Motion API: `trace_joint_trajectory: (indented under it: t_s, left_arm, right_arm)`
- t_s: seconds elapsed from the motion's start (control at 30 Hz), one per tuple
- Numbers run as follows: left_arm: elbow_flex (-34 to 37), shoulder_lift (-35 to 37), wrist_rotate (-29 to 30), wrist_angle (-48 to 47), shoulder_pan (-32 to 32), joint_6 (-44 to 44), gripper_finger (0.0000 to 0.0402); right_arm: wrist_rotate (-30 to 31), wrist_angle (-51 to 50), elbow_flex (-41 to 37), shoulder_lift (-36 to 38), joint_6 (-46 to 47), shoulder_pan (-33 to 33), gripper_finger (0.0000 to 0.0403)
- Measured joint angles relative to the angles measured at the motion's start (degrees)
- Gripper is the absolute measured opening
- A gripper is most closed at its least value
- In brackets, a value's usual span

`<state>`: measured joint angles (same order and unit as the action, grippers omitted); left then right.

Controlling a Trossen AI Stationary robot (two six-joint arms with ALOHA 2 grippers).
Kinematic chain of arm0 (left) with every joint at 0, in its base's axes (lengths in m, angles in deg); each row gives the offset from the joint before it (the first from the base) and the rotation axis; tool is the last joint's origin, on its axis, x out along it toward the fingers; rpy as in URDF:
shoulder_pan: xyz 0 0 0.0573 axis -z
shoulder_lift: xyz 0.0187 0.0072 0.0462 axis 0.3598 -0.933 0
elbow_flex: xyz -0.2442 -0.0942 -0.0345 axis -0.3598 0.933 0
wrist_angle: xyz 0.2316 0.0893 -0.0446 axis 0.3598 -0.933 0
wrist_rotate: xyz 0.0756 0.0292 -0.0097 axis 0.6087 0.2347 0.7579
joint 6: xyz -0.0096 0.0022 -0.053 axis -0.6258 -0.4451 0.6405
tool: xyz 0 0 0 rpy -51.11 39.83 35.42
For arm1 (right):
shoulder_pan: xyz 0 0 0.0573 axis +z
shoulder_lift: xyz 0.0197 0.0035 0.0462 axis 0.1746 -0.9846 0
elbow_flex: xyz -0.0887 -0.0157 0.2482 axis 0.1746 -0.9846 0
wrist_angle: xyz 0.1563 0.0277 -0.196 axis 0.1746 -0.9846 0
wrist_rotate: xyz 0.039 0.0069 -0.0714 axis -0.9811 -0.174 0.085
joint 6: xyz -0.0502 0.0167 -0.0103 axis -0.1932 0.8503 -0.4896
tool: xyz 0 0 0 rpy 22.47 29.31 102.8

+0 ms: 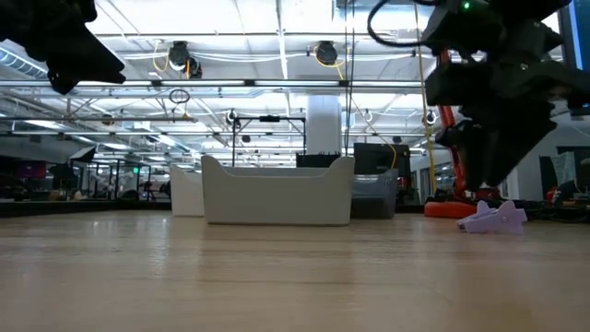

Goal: Pick and place Stapler, Stapler remover, tape
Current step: Put the light purple staple remover into the gray bin

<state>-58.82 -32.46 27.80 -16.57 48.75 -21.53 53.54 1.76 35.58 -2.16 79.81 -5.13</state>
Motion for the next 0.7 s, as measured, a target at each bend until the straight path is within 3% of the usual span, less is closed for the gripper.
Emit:
trace_joint_trajectory:
  t_s: [0.33,0.7]
  left_arm:
    - [2.91,0.37,2.66,1.29,2.25,4.55,0.012]
    - [11.15,0.35,2.93,13.89,3.65,5.42,0.012]
  right_arm:
    - [-0.55,1.08,-0.02,-2.72,-0.94,-0.91,0.0136]
    - [-0.72,0.66,-0.02,-2.72,-0.93,-0.96,0.0082]
